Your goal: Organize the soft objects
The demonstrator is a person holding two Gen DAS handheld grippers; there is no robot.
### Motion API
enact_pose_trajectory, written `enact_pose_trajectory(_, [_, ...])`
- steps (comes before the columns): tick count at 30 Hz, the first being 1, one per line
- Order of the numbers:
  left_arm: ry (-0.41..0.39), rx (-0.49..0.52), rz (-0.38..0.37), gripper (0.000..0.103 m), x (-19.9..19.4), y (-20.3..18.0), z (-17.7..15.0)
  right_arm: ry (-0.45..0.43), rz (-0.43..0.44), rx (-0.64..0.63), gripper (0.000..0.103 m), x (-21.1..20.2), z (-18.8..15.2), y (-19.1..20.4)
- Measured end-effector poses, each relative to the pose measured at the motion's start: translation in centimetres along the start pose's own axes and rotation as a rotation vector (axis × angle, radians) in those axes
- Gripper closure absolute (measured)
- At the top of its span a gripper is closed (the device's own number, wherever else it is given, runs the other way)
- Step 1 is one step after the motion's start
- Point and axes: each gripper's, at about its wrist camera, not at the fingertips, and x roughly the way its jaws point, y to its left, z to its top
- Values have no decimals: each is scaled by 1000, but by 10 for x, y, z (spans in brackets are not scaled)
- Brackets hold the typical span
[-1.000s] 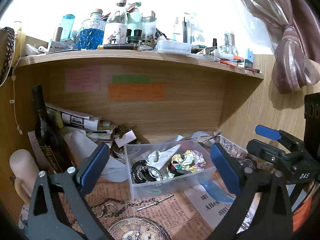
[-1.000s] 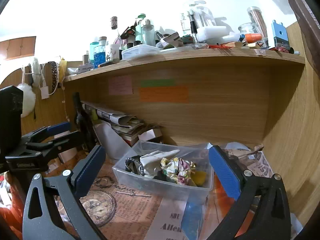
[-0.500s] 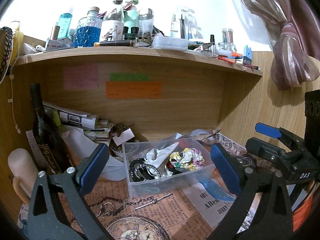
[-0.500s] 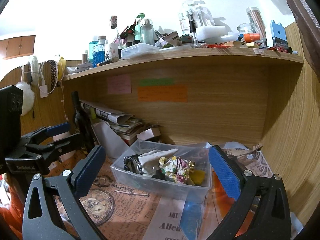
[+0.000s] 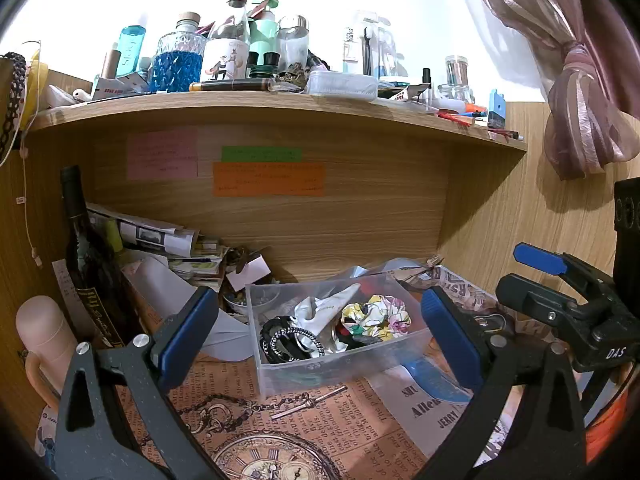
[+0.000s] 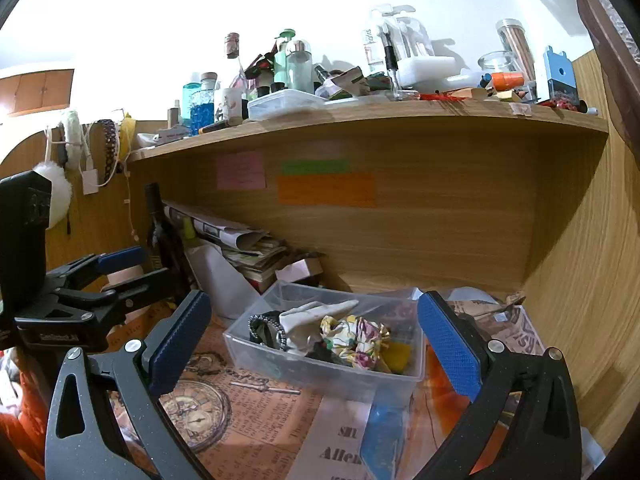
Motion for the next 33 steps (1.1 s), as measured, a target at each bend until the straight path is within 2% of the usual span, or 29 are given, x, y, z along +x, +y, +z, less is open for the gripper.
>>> enact_pose_trajectory(33, [-8, 1, -13, 0, -1, -2, -1, -7, -1, -1, 0, 0, 0, 1])
